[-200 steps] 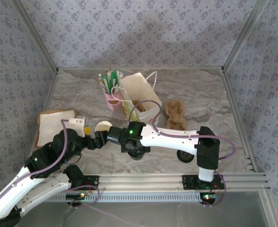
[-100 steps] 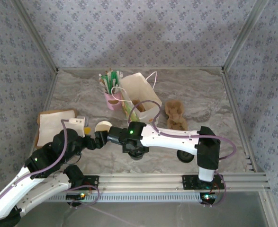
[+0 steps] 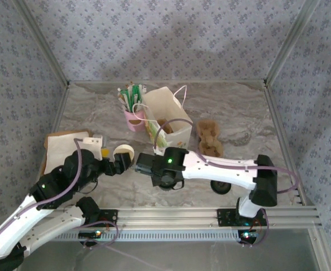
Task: Pack the takeout coffee
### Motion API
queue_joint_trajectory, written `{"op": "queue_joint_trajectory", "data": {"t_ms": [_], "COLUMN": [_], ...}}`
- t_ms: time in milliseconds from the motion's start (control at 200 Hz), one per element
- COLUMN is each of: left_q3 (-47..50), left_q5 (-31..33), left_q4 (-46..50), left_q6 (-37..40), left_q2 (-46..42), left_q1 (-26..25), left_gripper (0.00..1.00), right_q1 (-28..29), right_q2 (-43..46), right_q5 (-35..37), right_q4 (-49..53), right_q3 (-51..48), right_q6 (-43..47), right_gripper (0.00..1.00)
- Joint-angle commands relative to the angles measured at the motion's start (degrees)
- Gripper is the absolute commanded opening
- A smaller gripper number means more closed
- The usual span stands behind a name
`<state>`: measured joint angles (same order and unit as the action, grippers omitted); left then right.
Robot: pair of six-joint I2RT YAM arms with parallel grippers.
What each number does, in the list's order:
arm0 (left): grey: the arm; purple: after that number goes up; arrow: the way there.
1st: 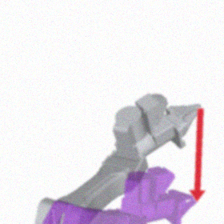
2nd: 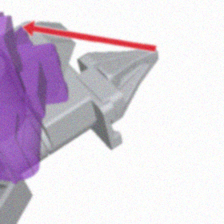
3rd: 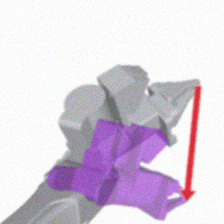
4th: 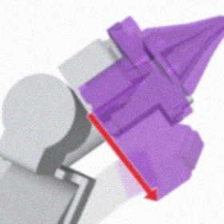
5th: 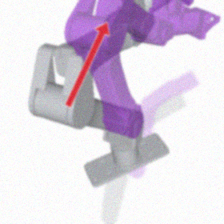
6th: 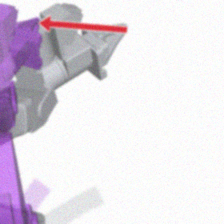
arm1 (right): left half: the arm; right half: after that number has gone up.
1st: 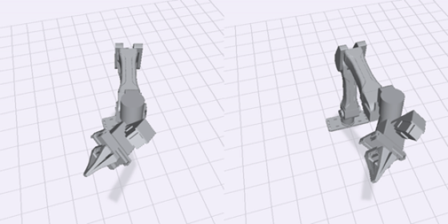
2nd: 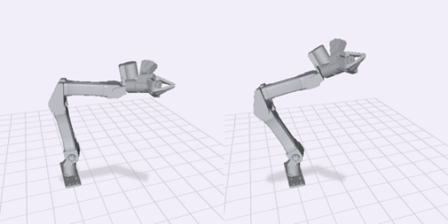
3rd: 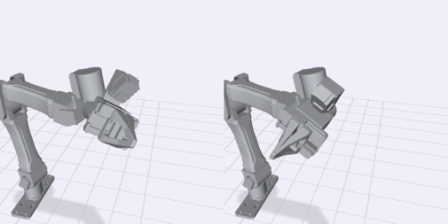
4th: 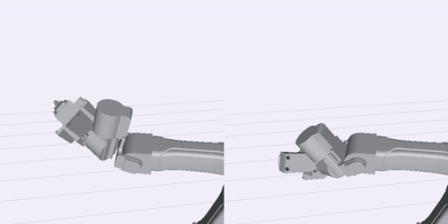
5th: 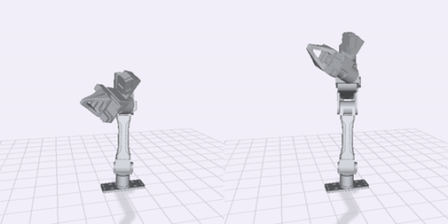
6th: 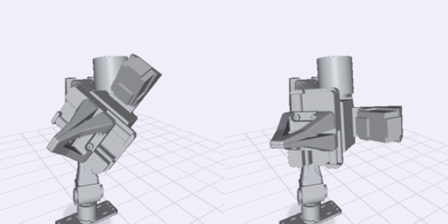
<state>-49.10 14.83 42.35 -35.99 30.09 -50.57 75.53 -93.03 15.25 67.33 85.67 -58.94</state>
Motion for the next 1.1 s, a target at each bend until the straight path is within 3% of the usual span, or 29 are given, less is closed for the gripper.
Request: {"op": "queue_joint_trajectory", "data": {"t_ms": [0,305,560,734,1094], "left_q3": [-4.44,-14.85,-27.55,-39.32,-56.50], "left_q5": [1.17,2.39,2.85,-3.69,-26.15], "left_q4": [0.75,2.80,4.73,6.67,2.59], "left_q6": [1.22,5.06,9.27,11.95,12.13], "left_q2": [0.64,9.38,20.30,30.22,50.50], "left_q1": [0.37,0.38,1.92,7.75,23.88], "left_gripper": [0.99,1.00,0.99,0.99,1.00], "right_q1": [0.32,-1.58,-3.85,-7.13,-15.60], "right_q2": [5.30,14.48,16.03,15.66,9.81], "right_q5": [1.00,-2.77,-4.99,-5.59,-5.90], "right_q4": [2.75,9.36,16.19,18.82,22.49], "right_q3": [-1.01,5.02,16.28,23.62,40.11], "right_q6": [4.84,14.85,20.88,25.44,34.38], "right_gripper": [0.62,0.62,0.62,0.62,0.61]}}
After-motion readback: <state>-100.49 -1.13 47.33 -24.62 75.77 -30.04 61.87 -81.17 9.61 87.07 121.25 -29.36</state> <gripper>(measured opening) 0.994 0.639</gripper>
